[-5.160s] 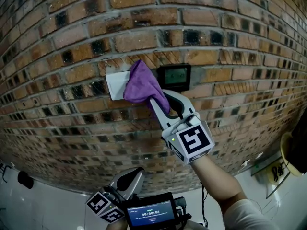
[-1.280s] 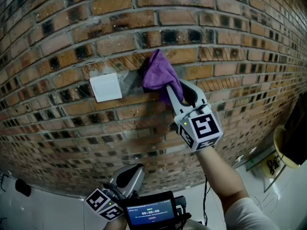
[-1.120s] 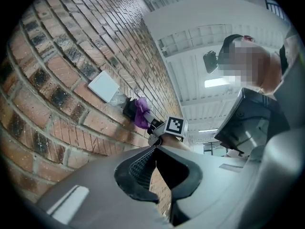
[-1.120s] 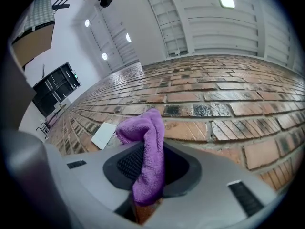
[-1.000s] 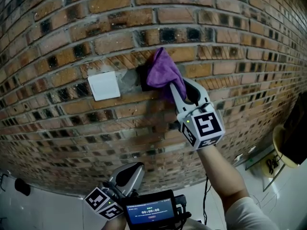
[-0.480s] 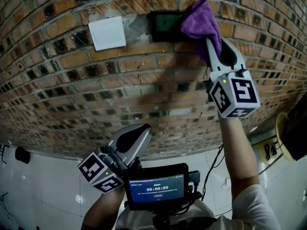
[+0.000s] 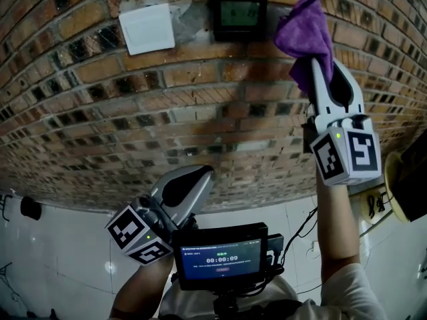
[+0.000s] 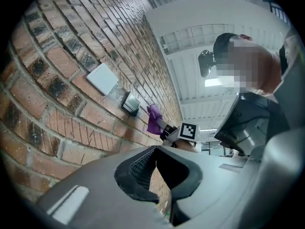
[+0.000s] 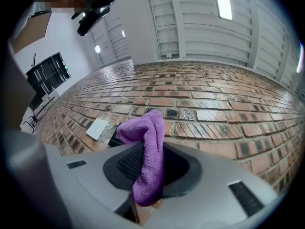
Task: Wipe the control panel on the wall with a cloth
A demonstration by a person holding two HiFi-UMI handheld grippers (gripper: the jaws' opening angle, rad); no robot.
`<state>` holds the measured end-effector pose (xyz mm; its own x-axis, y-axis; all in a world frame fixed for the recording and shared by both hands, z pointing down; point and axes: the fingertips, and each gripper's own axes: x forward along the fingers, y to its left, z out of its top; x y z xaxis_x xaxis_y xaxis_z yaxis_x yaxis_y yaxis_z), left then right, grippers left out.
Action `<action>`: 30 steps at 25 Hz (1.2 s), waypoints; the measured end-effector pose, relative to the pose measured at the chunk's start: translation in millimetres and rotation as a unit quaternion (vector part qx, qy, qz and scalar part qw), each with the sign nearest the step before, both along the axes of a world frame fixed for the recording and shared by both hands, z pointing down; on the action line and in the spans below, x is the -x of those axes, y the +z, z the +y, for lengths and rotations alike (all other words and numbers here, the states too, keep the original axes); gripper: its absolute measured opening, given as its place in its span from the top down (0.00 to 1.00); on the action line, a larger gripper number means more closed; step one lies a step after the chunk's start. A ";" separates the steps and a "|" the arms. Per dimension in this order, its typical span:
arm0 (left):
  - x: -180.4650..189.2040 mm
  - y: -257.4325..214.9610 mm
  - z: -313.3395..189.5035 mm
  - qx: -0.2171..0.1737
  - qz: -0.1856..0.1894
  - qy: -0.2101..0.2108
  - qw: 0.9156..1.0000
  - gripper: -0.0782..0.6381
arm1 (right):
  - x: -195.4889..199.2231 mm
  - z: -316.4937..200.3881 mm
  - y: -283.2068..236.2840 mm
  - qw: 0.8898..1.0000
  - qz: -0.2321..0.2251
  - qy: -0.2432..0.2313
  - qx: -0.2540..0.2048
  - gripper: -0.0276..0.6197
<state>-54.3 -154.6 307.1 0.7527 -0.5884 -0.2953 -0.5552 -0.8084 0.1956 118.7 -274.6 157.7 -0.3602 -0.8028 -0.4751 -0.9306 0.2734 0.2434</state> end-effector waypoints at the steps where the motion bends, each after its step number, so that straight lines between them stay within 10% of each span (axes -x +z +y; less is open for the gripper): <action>1: 0.5 0.5 -0.3 0.000 0.000 0.000 1.000 0.91 | 0.0 2.5 3.6 1.000 0.001 -0.002 0.003 0.80; 30: 31.3 34.8 6.5 0.039 0.013 -0.027 0.999 0.91 | 15.4 57.2 127.6 0.988 0.038 -0.038 0.141 0.80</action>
